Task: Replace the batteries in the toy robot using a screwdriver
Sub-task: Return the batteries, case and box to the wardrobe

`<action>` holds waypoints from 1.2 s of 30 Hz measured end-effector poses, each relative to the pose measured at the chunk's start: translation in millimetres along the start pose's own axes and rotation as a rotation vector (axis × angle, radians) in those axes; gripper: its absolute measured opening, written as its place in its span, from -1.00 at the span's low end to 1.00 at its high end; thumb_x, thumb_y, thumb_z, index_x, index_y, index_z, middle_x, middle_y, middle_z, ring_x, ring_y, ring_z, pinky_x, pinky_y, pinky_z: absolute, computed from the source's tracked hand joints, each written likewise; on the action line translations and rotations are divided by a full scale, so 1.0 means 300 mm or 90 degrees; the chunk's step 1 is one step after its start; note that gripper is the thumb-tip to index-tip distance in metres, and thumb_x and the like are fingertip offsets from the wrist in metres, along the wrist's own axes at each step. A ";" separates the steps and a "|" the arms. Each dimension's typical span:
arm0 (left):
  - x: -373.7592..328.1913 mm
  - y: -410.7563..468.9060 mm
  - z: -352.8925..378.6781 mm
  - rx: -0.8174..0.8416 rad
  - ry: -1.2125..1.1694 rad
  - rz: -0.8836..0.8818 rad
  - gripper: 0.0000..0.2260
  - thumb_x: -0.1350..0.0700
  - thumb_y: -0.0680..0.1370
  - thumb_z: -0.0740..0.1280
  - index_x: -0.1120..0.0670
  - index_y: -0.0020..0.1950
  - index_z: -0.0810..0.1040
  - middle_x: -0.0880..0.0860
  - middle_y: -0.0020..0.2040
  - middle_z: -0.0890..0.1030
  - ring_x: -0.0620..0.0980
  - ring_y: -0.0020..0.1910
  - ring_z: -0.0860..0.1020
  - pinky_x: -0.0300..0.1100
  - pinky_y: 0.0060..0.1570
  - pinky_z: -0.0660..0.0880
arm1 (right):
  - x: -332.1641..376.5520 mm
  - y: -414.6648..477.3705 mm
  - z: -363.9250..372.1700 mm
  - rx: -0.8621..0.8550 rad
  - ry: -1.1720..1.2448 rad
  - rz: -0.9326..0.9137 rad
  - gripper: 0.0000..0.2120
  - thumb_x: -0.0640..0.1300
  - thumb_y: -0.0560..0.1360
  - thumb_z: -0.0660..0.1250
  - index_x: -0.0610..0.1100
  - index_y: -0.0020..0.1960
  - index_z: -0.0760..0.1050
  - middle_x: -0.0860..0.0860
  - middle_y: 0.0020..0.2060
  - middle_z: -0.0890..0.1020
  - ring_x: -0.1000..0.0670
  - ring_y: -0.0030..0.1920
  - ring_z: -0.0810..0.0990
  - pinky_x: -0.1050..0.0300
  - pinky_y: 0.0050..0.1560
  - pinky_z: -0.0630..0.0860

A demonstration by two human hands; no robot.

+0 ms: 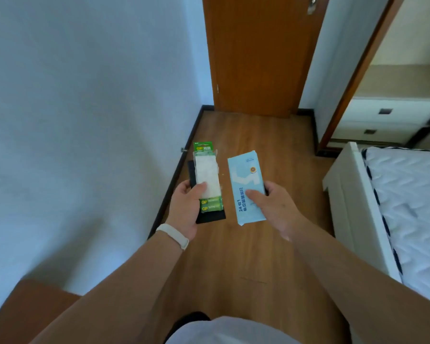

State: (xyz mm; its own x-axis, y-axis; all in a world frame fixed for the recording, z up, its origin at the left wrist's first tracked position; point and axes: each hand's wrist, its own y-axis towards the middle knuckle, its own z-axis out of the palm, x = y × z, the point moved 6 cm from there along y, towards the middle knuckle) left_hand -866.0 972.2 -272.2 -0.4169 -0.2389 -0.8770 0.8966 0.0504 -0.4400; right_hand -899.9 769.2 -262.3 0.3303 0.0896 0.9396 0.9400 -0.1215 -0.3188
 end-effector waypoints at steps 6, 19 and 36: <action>-0.017 0.189 0.205 0.064 0.044 -0.023 -0.74 0.17 0.58 0.36 0.07 0.27 0.50 0.12 0.08 0.70 0.11 -0.04 0.71 0.10 -0.03 0.66 | 0.001 0.132 -0.160 -0.086 0.005 0.031 -0.88 -0.04 0.56 0.36 -0.01 0.08 0.54 0.11 -0.05 0.70 0.09 -0.10 0.71 0.04 -0.06 0.67; -0.210 0.825 0.542 0.225 0.093 -0.073 -0.79 0.16 0.59 0.36 0.08 0.23 0.51 0.14 0.11 0.68 0.15 0.00 0.70 0.18 0.05 0.63 | 0.140 0.635 -0.285 -0.249 -0.012 0.113 -0.83 -0.01 0.56 0.35 -0.04 0.11 0.54 0.05 -0.03 0.69 0.07 -0.09 0.69 0.23 -0.22 0.59; -0.307 1.286 1.082 0.404 0.194 -0.085 -0.76 0.14 0.60 0.35 0.05 0.26 0.52 0.10 0.08 0.70 0.12 0.00 0.70 0.09 0.03 0.63 | 0.186 1.038 -0.633 -0.435 0.063 0.166 -0.82 -0.03 0.53 0.36 -0.08 0.08 0.60 0.02 -0.13 0.72 0.04 -0.15 0.72 0.04 -0.05 0.65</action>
State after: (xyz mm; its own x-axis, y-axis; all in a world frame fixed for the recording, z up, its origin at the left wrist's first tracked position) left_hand -433.1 698.8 -298.4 -0.4695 0.0830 -0.8790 0.7099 -0.5565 -0.4317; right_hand -605.1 548.5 -285.5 0.4960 -0.1119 0.8611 0.5584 -0.7183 -0.4150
